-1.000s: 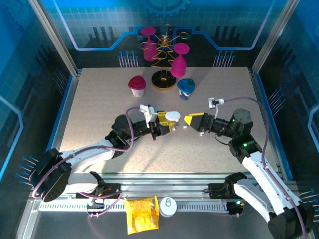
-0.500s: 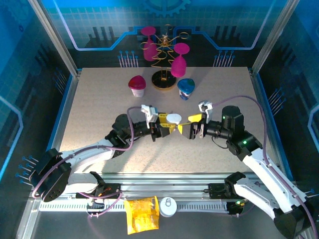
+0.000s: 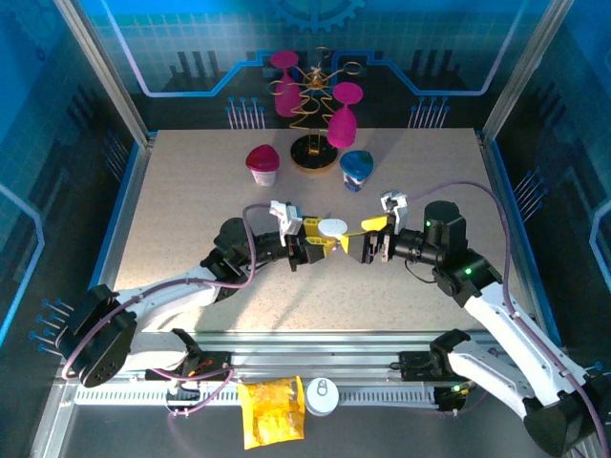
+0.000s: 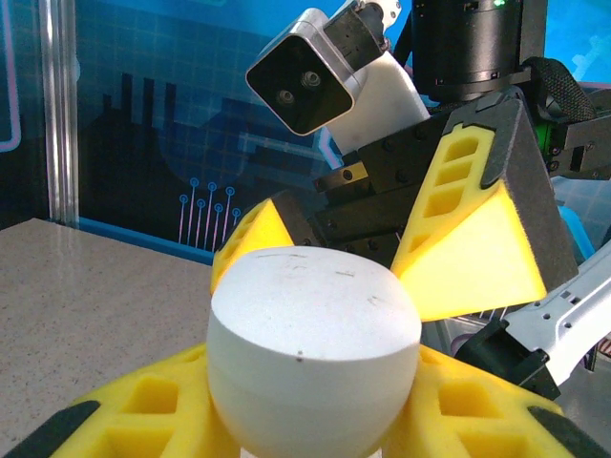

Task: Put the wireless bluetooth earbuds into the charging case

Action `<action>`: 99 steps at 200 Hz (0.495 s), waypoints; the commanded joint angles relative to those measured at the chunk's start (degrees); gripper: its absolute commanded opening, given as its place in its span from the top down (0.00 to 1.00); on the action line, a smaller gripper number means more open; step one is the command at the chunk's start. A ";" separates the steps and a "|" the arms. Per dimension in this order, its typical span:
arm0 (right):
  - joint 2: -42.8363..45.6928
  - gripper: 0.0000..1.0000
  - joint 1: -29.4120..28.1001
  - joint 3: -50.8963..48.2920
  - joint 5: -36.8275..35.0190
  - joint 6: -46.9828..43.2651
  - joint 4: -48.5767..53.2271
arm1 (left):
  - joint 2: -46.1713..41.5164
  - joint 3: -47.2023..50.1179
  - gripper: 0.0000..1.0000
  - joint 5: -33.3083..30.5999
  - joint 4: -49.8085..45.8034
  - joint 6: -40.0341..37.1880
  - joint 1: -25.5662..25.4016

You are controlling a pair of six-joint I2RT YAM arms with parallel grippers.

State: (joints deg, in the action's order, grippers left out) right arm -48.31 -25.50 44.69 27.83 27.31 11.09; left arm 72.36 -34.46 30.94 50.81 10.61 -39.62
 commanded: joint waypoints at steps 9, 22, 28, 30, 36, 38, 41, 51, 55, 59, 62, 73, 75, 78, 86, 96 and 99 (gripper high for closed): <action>-0.23 0.01 -0.45 2.04 -2.16 1.19 -1.42 | -0.25 0.05 0.75 2.88 2.26 -0.31 0.05; -0.38 0.01 -0.27 2.07 -2.43 1.57 -1.50 | -0.20 0.20 0.75 3.07 2.63 -0.28 0.14; -0.45 0.01 -0.26 2.04 -2.57 1.66 -1.59 | -0.20 0.18 0.75 3.15 2.63 -0.22 0.14; -0.45 0.01 -0.18 2.02 -2.69 1.78 -1.60 | -0.20 0.18 0.75 3.16 2.63 -0.24 0.13; -0.45 0.01 -0.08 2.07 -2.86 1.91 -1.67 | -0.20 0.18 0.75 3.21 2.63 -0.21 0.14; -0.44 0.01 -0.04 2.09 -2.94 1.95 -1.68 | -0.24 0.18 0.75 3.20 2.63 -0.23 0.15; -0.46 0.01 0.00 1.96 -2.96 1.96 -1.72 | -0.20 0.25 0.75 3.19 2.63 -0.27 0.14; -0.46 0.01 0.14 1.85 -2.99 2.12 -2.24 | -0.29 0.33 0.75 3.22 2.64 -0.33 0.10; -0.46 0.01 0.18 1.82 -3.05 2.24 -2.41 | -0.29 0.35 0.75 3.17 2.63 -0.35 0.10; -0.39 0.01 0.27 1.78 -3.01 2.35 -2.60 | -0.29 0.42 0.75 3.20 2.63 -0.33 0.07; -0.35 0.01 0.29 1.73 -3.02 2.43 -2.79 | -0.29 0.44 0.75 3.21 2.63 -0.33 0.11; -0.37 0.01 0.50 1.66 -3.13 2.88 -3.14 | -0.29 0.51 0.75 3.31 2.63 -0.33 0.15; -0.37 0.01 0.53 1.64 -3.22 2.91 -3.17 | -0.29 0.53 0.75 3.26 2.63 -0.39 0.15; -0.42 0.01 0.63 1.63 -3.28 3.08 -3.25 | -0.28 0.53 0.75 3.27 2.63 -0.36 0.15; -0.40 0.02 0.78 1.62 -3.45 3.36 -3.42 | -0.37 0.61 0.75 3.42 2.63 -0.42 0.16; -0.45 0.02 0.95 1.51 -3.62 3.73 -3.77 | -0.37 0.62 0.75 3.60 2.63 -0.42 0.23; -0.46 0.02 0.97 1.53 -3.63 3.84 -3.91 | -0.42 0.62 0.75 3.60 2.63 -0.37 0.21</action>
State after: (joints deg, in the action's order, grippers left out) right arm -48.40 -25.43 44.71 27.18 29.41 9.54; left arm 72.38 -34.35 30.96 50.83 10.61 -39.38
